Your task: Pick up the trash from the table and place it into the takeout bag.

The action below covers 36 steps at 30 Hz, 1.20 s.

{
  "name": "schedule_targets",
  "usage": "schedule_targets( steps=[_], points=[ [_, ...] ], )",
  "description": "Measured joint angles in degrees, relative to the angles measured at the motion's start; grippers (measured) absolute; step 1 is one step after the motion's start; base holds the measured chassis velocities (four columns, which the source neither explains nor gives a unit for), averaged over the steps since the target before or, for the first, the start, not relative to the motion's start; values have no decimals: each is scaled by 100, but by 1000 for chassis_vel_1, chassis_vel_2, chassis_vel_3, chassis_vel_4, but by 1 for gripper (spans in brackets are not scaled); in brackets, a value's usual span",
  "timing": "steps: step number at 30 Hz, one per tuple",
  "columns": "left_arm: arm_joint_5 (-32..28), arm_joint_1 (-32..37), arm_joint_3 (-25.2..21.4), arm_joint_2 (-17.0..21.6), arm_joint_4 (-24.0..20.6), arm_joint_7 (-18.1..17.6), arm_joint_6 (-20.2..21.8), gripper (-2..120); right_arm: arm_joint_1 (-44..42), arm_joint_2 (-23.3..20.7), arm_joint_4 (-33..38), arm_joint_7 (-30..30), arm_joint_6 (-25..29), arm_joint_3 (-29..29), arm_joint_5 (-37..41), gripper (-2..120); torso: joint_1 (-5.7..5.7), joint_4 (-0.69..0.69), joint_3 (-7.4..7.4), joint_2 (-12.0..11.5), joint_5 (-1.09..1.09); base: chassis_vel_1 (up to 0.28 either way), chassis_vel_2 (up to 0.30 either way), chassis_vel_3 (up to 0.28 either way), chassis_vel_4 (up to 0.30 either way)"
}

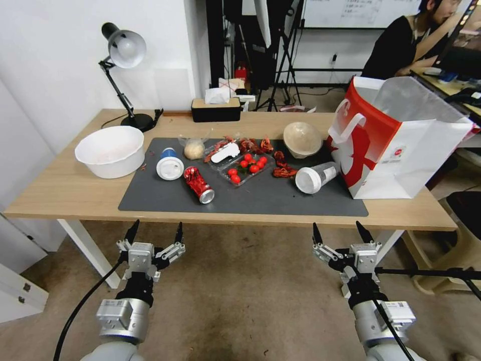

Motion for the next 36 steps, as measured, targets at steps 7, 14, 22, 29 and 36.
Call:
schedule_targets(
  steps=[7,14,22,29,36],
  points=[
    [0,0,0,0,0,0,0,100,0,0,0,0,0,0,0,100,0,0,0,0,0,0,0,0,0],
    [0,0,0,0,0,0,0,100,0,0,0,0,0,0,0,100,0,0,0,0,0,0,0,0,0],
    [-4,-5,-1,0,0,0,9,100,8,0,0,1,-14,1,10,100,0,0,0,0,0,0,0,0,0],
    [-187,-235,-80,-63,-135,108,647,100,374,-37,157,165,-672,177,460,100,0,0,0,0,0,0,0,0,0],
    [-469,-575,-206,-170,-366,289,1626,100,924,-96,427,422,-1661,454,1130,100,2,0,0,0,0,0,0,0,0]
  ],
)
